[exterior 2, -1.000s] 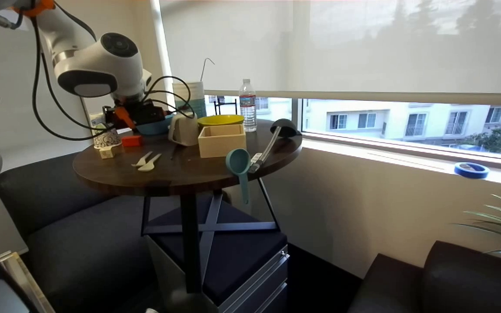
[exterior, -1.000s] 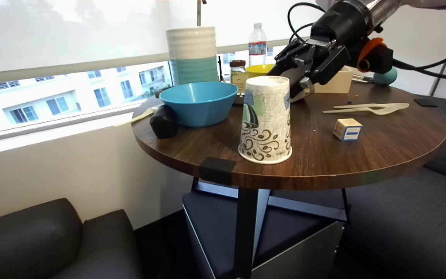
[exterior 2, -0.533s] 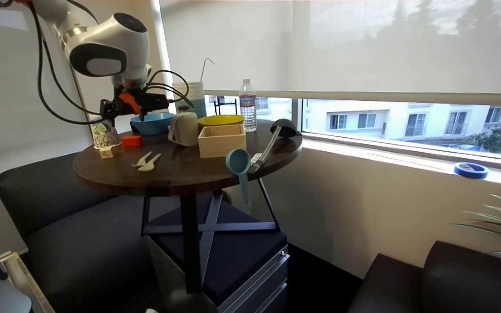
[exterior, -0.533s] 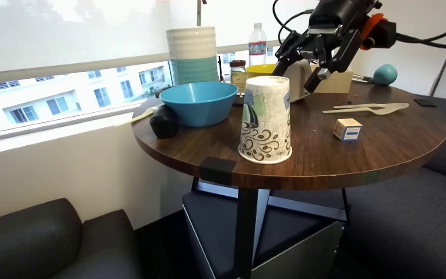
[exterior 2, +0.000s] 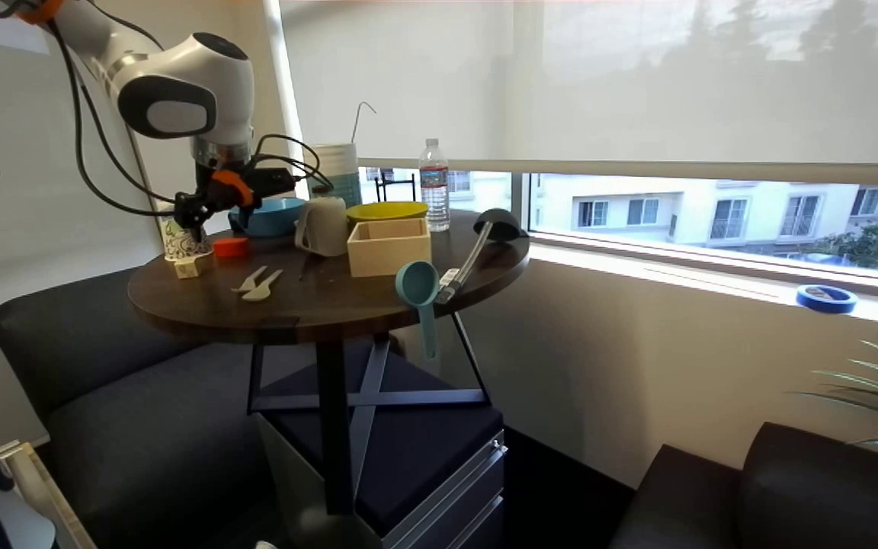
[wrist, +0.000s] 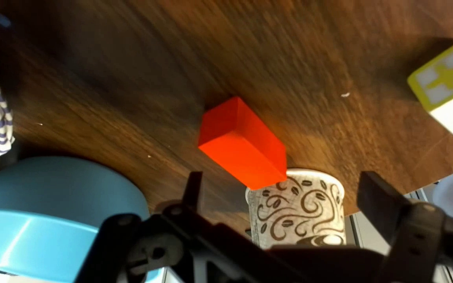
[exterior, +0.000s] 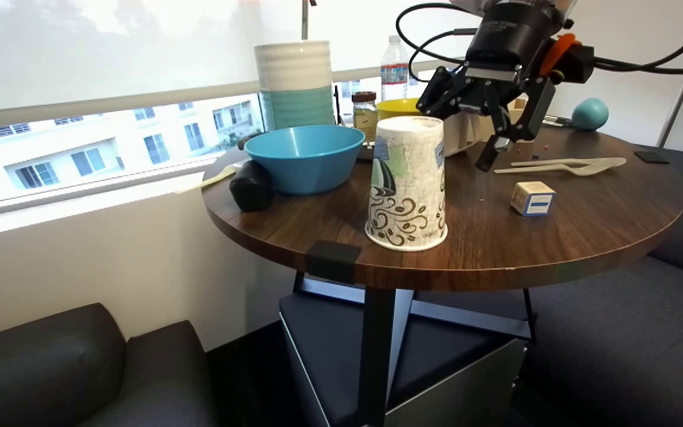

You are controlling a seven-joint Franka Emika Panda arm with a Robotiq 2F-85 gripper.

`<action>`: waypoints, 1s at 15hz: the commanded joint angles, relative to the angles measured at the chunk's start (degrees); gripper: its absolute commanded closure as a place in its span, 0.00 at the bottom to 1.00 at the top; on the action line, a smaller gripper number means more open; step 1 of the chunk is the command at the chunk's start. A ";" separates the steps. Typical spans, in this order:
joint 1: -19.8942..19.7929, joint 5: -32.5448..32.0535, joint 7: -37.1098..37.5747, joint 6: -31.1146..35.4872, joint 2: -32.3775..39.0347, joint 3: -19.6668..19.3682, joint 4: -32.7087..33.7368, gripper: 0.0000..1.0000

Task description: Pick up the red block and place it standing lengthwise on the table, pick up the paper cup and cover the red block on the table

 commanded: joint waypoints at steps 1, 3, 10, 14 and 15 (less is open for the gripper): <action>-7.35 2.82 -4.57 1.78 2.24 7.83 0.80 0.00; -10.22 2.86 -5.35 2.01 2.66 10.57 0.70 0.00; -13.80 8.73 -9.89 3.52 5.09 15.01 0.99 0.00; -15.47 11.46 -12.88 3.35 6.99 16.92 1.42 0.01; -16.00 11.63 -13.17 3.22 7.27 17.34 1.52 0.09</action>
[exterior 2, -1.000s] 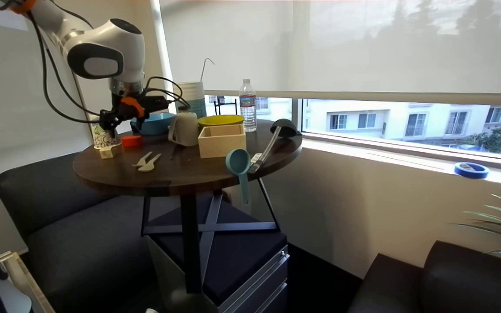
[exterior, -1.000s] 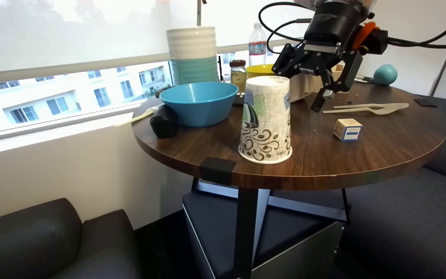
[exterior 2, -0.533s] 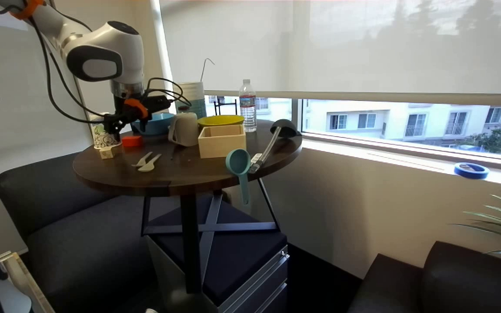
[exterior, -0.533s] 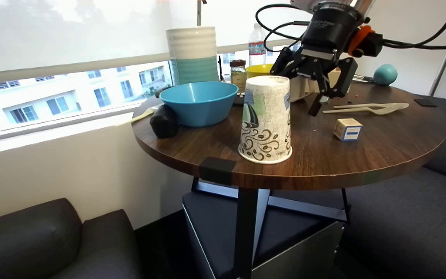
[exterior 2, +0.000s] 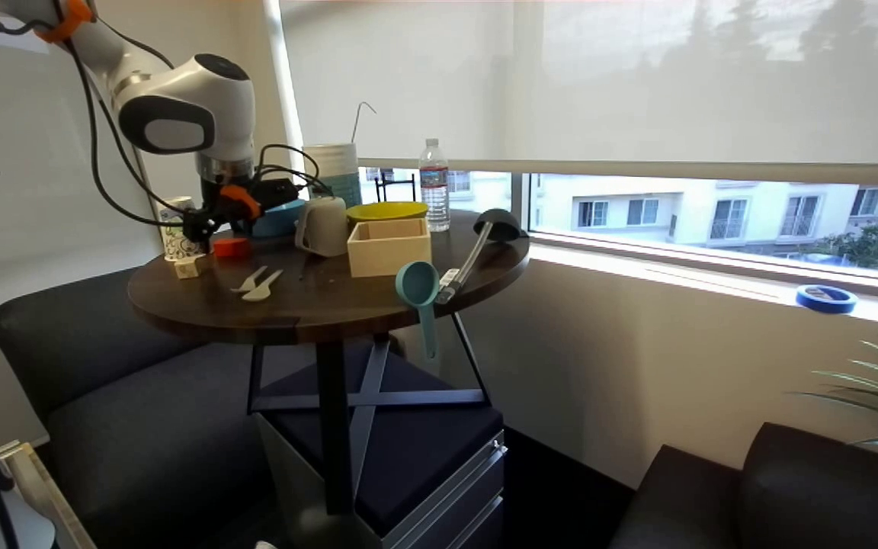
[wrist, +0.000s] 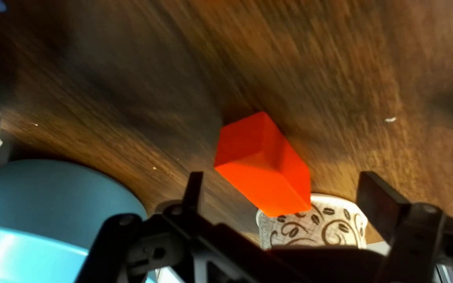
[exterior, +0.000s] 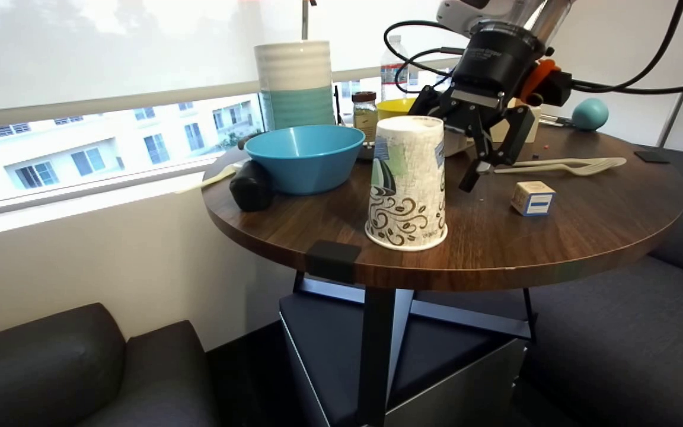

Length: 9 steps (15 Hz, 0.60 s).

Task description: Pick up the red block and place it standing lengthwise on the table, pick up the paper cup and cover the red block on the table

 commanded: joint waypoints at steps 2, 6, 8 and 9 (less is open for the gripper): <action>-3.25 1.84 -2.58 0.37 2.55 3.01 1.53 0.32; -5.34 -0.20 0.66 1.71 2.17 4.93 1.36 0.60; -6.38 -1.50 3.87 3.85 1.50 6.09 0.74 0.74; -6.85 -2.23 5.90 4.82 1.11 6.56 0.34 0.81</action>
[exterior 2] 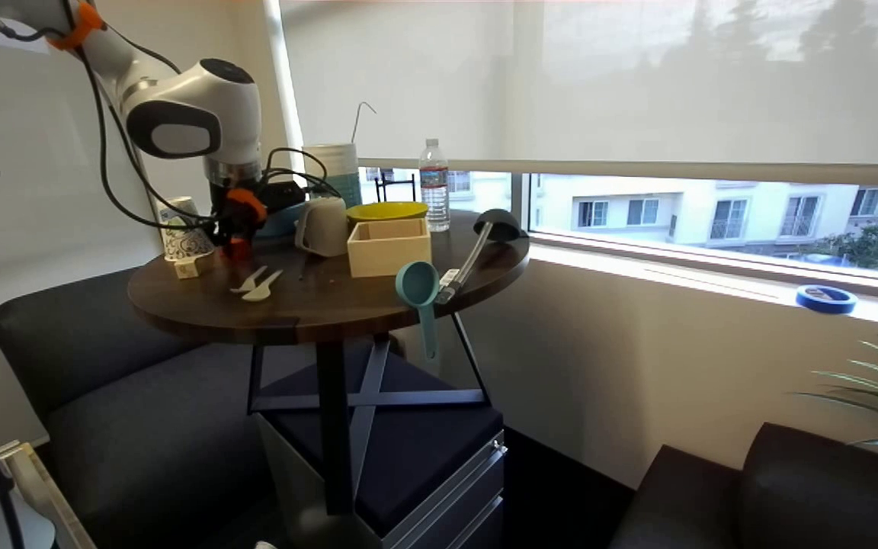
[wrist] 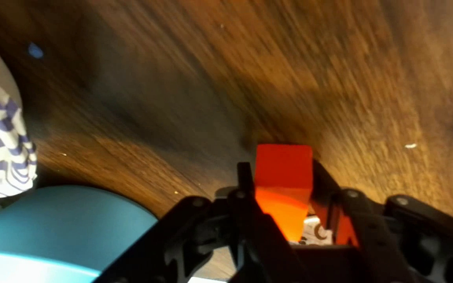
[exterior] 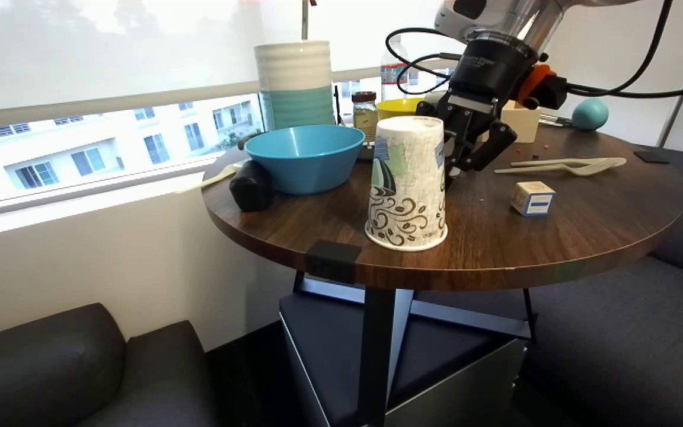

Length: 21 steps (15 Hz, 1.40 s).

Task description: Pick up the red block and place it standing lengthwise on the table, pick up the paper cup and cover the red block on the table

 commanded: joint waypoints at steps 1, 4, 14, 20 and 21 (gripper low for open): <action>-2.35 -3.03 7.11 4.37 -0.86 2.95 -0.80 0.89; -3.49 -8.11 16.33 8.34 -1.98 4.45 -2.10 0.92; -11.17 -49.83 59.53 -3.08 1.24 17.76 7.84 0.92; -5.20 -61.45 67.42 -18.62 8.62 17.43 18.21 0.92; -4.56 -62.50 67.43 -20.24 10.16 17.34 19.71 0.92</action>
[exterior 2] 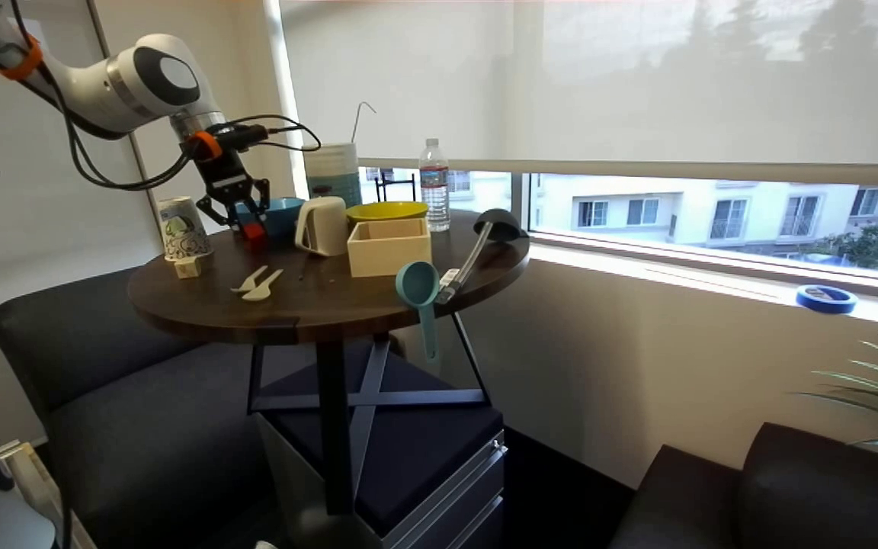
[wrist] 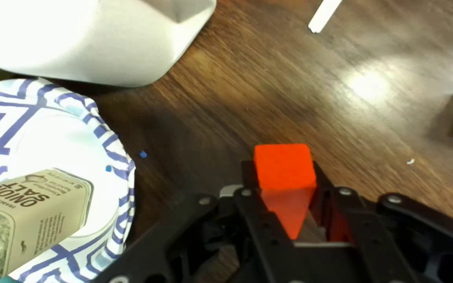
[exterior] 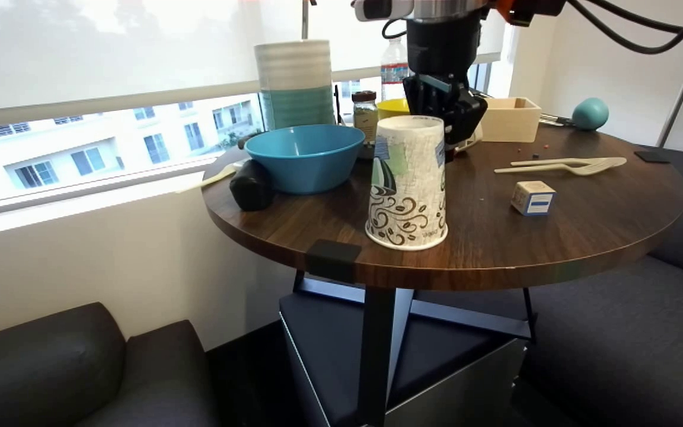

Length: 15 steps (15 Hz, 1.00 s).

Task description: Pick up the red block and place it standing lengthwise on the table, pick up the paper cup and cover the red block on the table

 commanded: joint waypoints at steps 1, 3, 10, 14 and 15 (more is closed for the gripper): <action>2.71 -5.69 2.46 -7.22 7.06 -0.62 7.49 0.92; 3.57 -7.61 2.29 -10.15 9.43 -0.71 9.98 0.92; 5.71 -11.77 0.47 -21.41 16.11 -0.91 17.84 0.92; 5.38 -9.68 -1.97 -29.71 8.05 -1.13 12.83 0.92; 5.30 -9.59 -2.15 -31.59 7.60 -1.17 12.29 0.92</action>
